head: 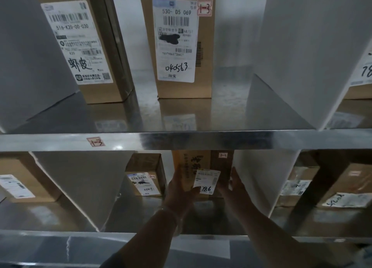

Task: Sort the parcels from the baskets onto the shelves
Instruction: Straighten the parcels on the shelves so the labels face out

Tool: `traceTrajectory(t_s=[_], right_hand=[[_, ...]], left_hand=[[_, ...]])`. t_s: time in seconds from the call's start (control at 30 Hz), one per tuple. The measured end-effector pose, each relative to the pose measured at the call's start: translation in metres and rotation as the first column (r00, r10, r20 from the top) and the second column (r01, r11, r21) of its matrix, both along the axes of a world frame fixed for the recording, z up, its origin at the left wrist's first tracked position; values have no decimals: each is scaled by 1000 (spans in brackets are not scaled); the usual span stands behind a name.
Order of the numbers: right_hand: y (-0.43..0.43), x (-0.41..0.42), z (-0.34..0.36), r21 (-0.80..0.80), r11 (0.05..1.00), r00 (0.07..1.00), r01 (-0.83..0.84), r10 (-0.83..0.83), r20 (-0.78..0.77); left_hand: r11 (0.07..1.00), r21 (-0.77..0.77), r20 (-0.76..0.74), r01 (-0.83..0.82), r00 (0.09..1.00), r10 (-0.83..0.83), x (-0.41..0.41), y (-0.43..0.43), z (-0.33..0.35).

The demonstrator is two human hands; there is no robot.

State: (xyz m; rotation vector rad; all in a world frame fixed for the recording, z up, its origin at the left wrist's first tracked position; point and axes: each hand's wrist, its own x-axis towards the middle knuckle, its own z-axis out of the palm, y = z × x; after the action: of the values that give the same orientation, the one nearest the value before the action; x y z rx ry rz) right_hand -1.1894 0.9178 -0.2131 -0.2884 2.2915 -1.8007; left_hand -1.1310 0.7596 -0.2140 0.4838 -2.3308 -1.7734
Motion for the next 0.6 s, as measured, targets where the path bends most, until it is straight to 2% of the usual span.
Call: traceTrajectory(t_s=[0.07, 0.13, 0.2, 0.27, 0.4, 0.6], right_hand=[[1, -1, -4, 5, 1000, 1000, 2, -2, -7], [0, -4, -9, 10, 1000, 1000, 5, -5, 0], [-2, -7, -13, 12, 1000, 1000, 2, -1, -7], [-4, -8, -12, 2, 1000, 1000, -3, 3, -17], [-4, -12, -13, 31, 999, 999, 28, -27, -36], [-1, -13, -23, 35, 999, 999, 15, -13, -45]], left_hand=[[995, 3, 2, -97, 995, 97, -6, -9, -15], [991, -40, 15, -126, 992, 127, -25, -27, -53], [996, -31, 17, -78, 997, 79, -26, -27, -45], [998, -45, 3, -32, 999, 32, -14, -14, -8], [999, -28, -12, 37, 999, -37, -17, -17, -8], [999, 39, -38, 32, 999, -30, -16, -17, -10]])
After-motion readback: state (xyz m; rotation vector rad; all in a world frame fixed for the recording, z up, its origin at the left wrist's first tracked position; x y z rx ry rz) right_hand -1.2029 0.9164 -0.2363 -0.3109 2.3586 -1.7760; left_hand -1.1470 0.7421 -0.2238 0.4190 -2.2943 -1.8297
